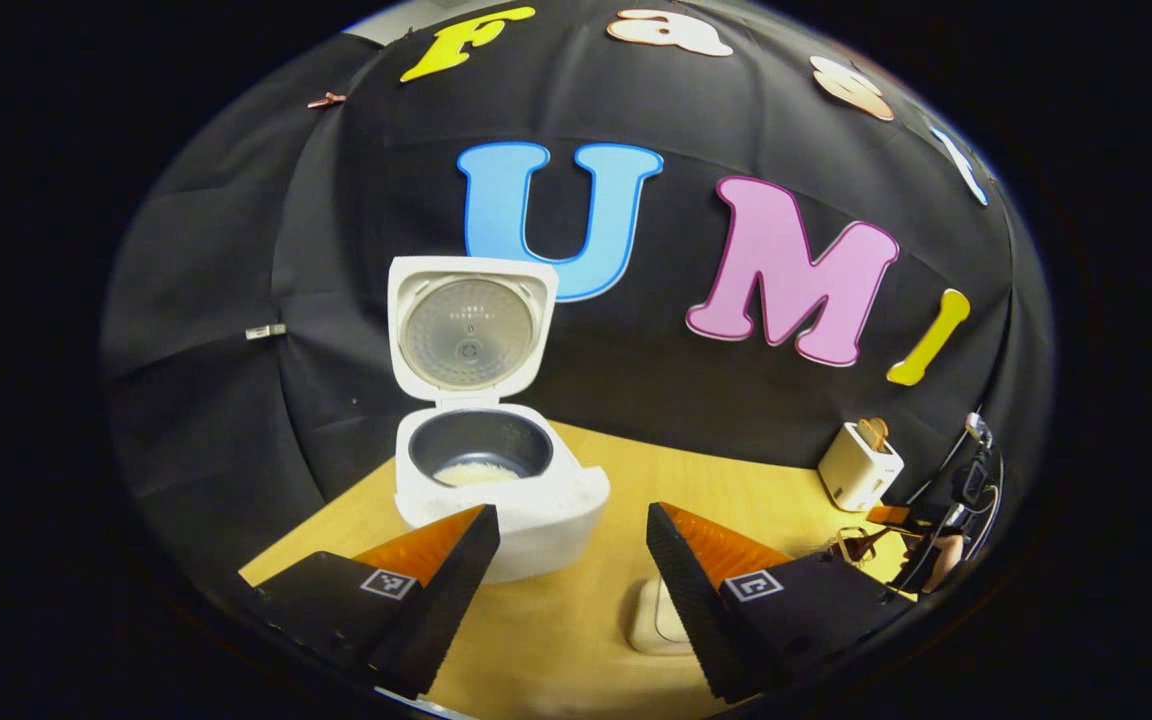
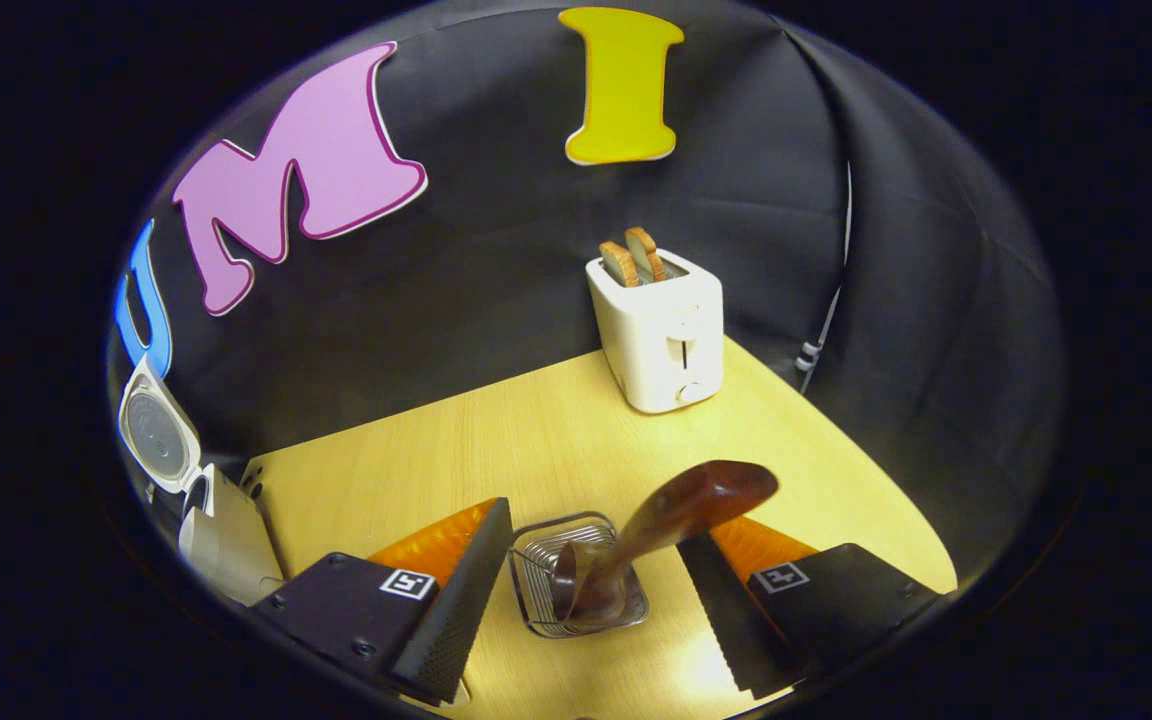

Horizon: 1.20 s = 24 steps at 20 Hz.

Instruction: Close the left gripper, press the button to open the rice cooker; take a wooden spoon from the chopstick holder with the right hand, scoop a spoonful of rice and pour it into the rice cooker, then put the wooden spoon back into the chopstick holder.

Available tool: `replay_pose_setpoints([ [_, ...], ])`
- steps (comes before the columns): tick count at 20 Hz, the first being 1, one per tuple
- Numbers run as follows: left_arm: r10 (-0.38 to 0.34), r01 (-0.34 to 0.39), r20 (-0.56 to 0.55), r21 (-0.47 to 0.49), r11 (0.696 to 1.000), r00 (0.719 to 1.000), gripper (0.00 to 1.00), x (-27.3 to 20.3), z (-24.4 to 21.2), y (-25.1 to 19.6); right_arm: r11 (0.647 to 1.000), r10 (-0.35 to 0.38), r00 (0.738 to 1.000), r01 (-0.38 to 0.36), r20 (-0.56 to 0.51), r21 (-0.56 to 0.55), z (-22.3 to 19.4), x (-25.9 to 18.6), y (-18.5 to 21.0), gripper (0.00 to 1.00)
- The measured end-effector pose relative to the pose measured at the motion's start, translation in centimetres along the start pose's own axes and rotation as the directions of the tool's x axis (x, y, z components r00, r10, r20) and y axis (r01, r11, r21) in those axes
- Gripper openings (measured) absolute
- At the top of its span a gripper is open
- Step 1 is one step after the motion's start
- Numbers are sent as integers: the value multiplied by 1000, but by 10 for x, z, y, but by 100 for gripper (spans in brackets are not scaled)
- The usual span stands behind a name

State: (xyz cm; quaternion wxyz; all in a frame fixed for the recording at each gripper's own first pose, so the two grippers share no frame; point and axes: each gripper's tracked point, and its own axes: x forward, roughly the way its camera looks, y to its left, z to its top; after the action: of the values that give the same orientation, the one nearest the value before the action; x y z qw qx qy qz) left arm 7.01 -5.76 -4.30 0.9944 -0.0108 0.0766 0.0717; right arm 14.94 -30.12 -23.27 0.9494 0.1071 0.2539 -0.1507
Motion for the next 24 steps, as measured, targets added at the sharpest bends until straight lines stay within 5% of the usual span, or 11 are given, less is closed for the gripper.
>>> replay_pose_setpoints([
  [1,4,-4,25,9,1000,1000,96,7,12,9,1000,-10,1000,10,16,-2,5,-7,1,99],
  [14,18,-35,162,104,994,987,95,103,172,102,979,-196,970,202,141,-32,18,-133,-25,99],
  [24,26,-39,242,48,998,970,95,181,243,161,974,-213,968,221,134,-54,20,-160,5,99],
])
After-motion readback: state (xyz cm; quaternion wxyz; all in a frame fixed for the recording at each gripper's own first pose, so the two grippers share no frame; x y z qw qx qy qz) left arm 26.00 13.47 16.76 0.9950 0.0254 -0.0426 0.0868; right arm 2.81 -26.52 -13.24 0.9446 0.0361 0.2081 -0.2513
